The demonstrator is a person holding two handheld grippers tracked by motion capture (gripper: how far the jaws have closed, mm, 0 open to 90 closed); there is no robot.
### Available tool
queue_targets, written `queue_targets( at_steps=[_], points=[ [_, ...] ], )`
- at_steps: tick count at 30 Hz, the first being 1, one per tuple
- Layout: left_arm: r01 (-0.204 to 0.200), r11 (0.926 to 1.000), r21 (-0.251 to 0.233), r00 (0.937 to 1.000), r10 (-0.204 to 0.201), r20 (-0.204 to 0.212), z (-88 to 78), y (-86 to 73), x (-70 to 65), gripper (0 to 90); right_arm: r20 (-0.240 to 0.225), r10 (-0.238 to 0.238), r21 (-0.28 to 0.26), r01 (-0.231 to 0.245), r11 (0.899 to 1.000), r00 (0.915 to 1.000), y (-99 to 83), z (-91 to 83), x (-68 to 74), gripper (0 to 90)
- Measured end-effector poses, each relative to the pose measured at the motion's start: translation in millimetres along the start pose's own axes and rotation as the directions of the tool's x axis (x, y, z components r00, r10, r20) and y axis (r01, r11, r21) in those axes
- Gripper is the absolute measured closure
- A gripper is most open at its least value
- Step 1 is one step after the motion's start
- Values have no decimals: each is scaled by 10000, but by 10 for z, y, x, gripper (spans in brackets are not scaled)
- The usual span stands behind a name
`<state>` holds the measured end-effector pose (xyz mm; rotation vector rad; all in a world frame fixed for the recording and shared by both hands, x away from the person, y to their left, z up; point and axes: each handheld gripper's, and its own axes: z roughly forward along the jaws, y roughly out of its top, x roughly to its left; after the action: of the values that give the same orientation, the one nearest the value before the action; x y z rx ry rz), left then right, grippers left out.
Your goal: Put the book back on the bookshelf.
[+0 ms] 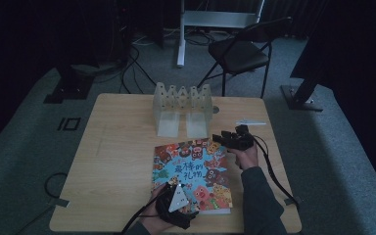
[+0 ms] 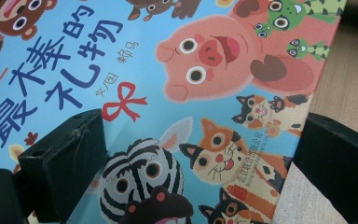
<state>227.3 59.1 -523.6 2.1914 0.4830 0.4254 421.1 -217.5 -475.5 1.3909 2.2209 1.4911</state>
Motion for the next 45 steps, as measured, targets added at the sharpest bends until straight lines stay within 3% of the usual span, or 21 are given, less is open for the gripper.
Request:
queue_targets(
  at_steps=[8, 12, 15, 17, 23, 27, 31, 36, 45],
  points=[
    [-295, 9995, -105, 9991, 291, -305, -47, 1, -20, 47, -46, -66, 218, 67, 9997, 10000, -52, 39, -27, 393],
    [-191, 9993, -328, 9995, 182, -255, -88, 7, 1, 49, -340, 26, 605, -5, 9982, 9994, -111, 104, -43, 411],
    [-208, 9991, -364, 9994, 198, -286, -90, 5, -9, 57, -997, 223, 539, -170, 9984, 9948, -124, 127, -34, 496],
    [-177, 9991, -390, 9995, 166, -263, -99, 5, -3, 57, -1055, 233, 558, -175, 9983, 9941, -113, 122, -20, 503],
    [272, 9985, -473, 9994, -262, 209, -98, -17, 56, 57, -1366, 244, 459, -182, 9988, 9903, -81, 88, 14, 563],
    [323, 9985, -453, 9995, -325, -46, -112, -59, 68, 57, -1628, 228, 167, -203, 9997, 9864, -33, 61, 45, 620],
    [563, 9971, -518, 9984, -560, 62, -180, -108, 107, 61, -1973, 247, -31, -258, 9997, 9800, 23, 28, 80, 662],
    [579, 9978, -326, 9983, -576, 101, -283, -201, 123, 62, -1842, 54, -63, -67, 10000, 9829, 60, 5, 135, 667],
    [1060, 9929, -539, 9942, -1048, 257, -567, -323, 240, 118, -1706, -101, -373, 38, 9993, 9853, 86, -66, 234, 680]
  ],
)
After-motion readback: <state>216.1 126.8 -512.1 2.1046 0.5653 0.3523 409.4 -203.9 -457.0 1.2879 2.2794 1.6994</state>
